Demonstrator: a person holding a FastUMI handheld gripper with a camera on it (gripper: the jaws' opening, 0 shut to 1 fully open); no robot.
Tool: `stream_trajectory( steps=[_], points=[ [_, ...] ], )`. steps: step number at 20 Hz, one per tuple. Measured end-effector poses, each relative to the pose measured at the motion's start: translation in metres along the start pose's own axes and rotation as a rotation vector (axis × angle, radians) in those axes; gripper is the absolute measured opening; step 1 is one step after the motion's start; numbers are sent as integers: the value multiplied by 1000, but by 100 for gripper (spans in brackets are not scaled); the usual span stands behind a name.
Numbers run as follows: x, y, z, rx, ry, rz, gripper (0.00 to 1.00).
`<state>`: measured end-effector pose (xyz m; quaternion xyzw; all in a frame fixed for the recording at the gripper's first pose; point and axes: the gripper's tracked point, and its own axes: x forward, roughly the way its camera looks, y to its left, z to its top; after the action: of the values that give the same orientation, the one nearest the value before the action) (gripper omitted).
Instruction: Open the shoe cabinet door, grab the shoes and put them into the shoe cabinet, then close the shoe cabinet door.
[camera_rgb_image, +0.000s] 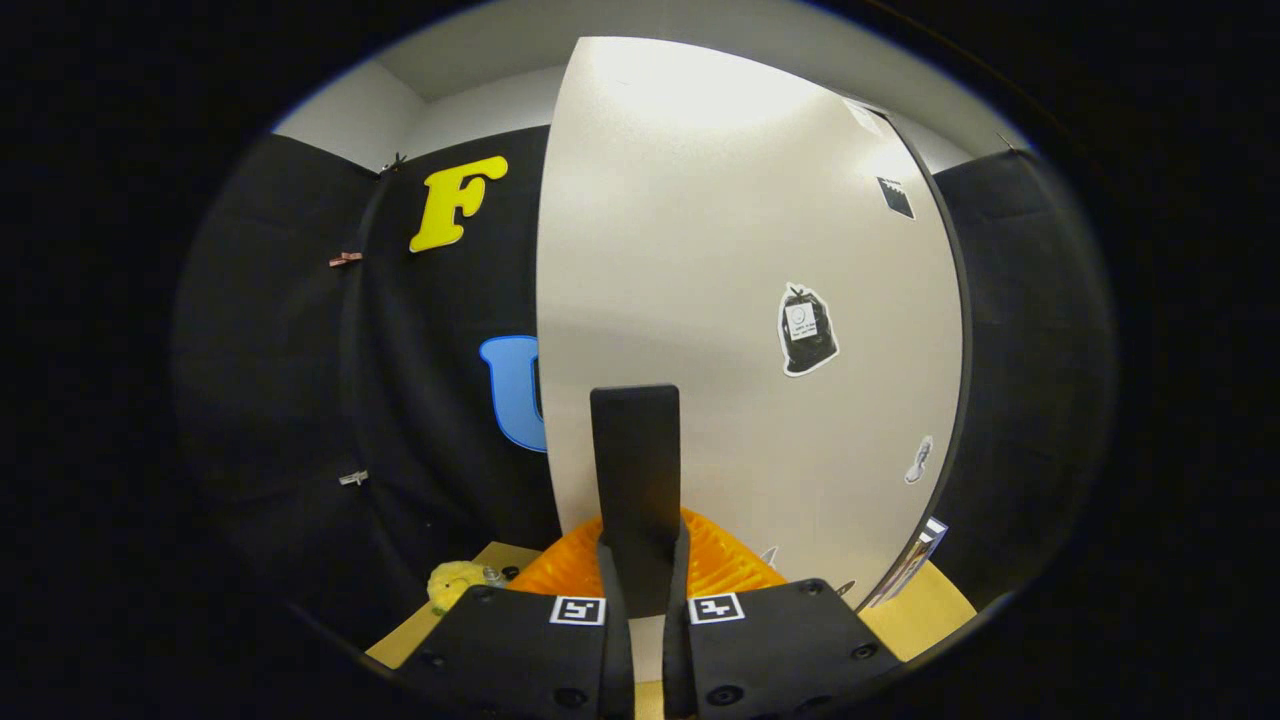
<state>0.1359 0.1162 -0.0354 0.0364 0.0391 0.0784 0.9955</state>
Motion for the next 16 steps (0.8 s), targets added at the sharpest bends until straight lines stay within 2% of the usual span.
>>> stream_trajectory(
  steps=[10, 16],
  points=[
    [-74, -42, -1, 13, 4, 65, 15],
    [-116, -83, 0, 28, 4, 62, 15]
  ],
)
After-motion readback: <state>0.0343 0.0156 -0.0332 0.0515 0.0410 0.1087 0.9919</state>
